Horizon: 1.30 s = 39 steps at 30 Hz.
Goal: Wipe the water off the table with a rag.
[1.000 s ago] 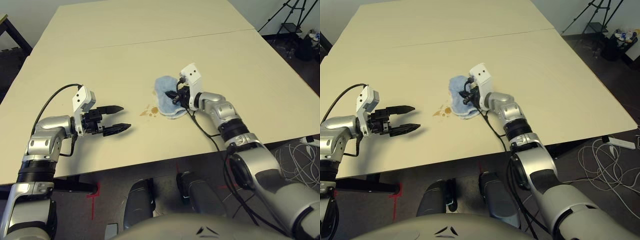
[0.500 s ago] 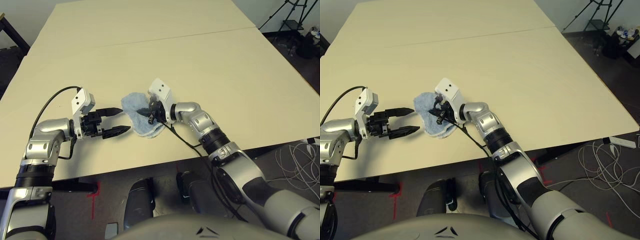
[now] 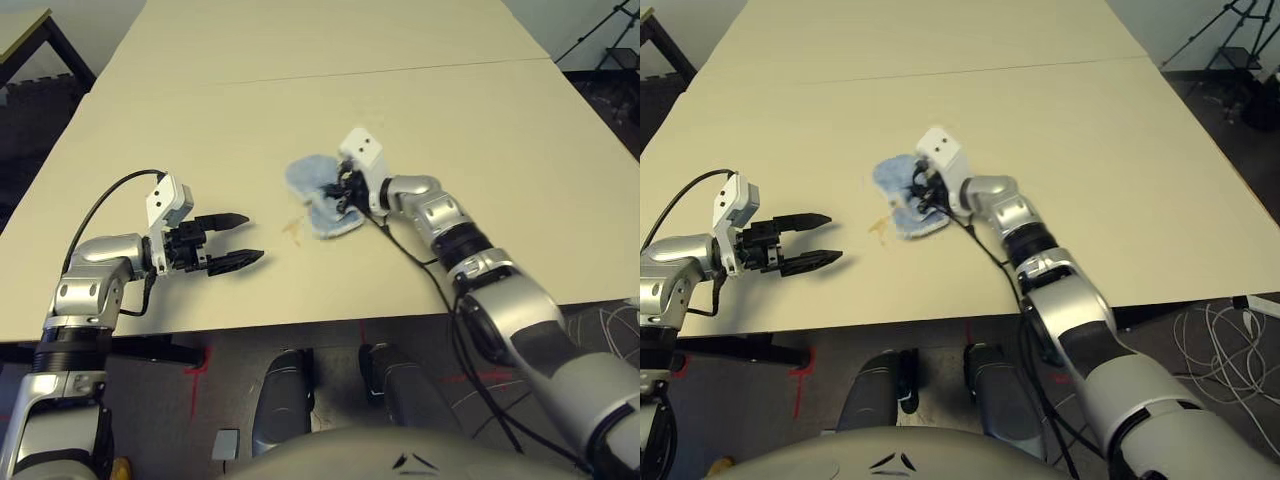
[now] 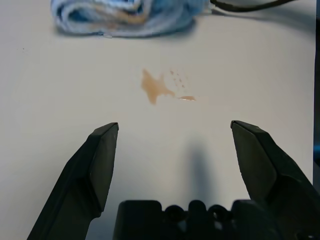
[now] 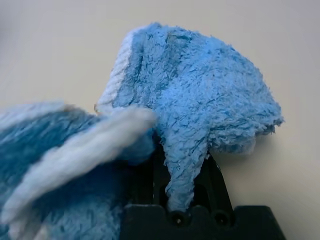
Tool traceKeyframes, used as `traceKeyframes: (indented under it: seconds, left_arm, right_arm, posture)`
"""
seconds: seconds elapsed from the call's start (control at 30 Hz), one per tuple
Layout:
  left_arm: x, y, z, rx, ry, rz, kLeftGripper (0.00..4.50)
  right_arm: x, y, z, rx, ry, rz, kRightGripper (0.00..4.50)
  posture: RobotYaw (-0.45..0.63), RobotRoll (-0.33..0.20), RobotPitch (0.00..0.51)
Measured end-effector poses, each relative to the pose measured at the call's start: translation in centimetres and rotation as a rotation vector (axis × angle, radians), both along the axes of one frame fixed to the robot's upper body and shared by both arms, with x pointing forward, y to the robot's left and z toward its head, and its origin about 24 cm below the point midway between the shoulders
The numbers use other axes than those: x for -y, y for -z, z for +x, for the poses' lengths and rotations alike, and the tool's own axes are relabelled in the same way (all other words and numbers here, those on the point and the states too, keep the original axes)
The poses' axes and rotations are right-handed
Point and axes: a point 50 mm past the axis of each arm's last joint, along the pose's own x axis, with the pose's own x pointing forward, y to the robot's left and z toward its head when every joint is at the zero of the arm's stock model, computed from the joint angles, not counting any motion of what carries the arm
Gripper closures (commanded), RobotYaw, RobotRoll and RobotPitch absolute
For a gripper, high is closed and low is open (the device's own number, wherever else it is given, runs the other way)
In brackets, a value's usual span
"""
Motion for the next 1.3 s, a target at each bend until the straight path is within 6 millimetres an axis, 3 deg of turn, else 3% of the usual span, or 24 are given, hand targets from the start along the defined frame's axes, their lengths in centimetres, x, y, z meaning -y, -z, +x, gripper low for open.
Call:
traceKeyframes:
  seconds: [0.1,0.3,0.43,0.7,0.9,1.07,1.3]
  left_arm:
    - [0.1,-0.2,0.4,0.008,0.002,-0.006,0.00]
    - [0.4,0.0,0.5,0.007,0.016,-0.005,0.00]
    - [0.7,0.1,0.9,0.009,0.020,-0.019,0.00]
    - [1.1,0.3,1.6,0.012,0.035,-0.024,0.00]
    - [1.4,0.3,1.9,0.023,0.046,-0.026,0.00]
    - [1.6,0.4,2.2,0.020,0.054,-0.034,0.00]
    - [1.4,0.3,2.5,0.022,0.052,-0.034,0.00]
  right_arm:
    - [1.4,-0.2,0.4,0.012,0.040,-0.001,4.50]
    - [6.5,-1.1,0.9,0.024,0.187,0.001,4.50]
    - [8.7,-1.5,0.7,-0.046,0.247,0.131,4.50]
    - [15.3,-6.5,-0.1,0.055,0.306,0.119,4.50]
    - [19.2,-8.4,-1.4,0.088,0.343,0.049,4.50]
    - [20.8,-6.9,-2.6,0.019,0.329,0.003,4.50]
    - [21.2,-4.1,-3.4,-0.103,0.303,-0.019,4.50]
  posture:
    - [-0.21,0.000,0.168]
    - [-0.23,0.000,0.167]
    - [-0.24,0.000,0.164]
    - [-0.26,0.000,0.159]
    - [-0.28,0.000,0.150]
    - [-0.28,0.000,0.145]
    - [-0.27,0.000,0.142]
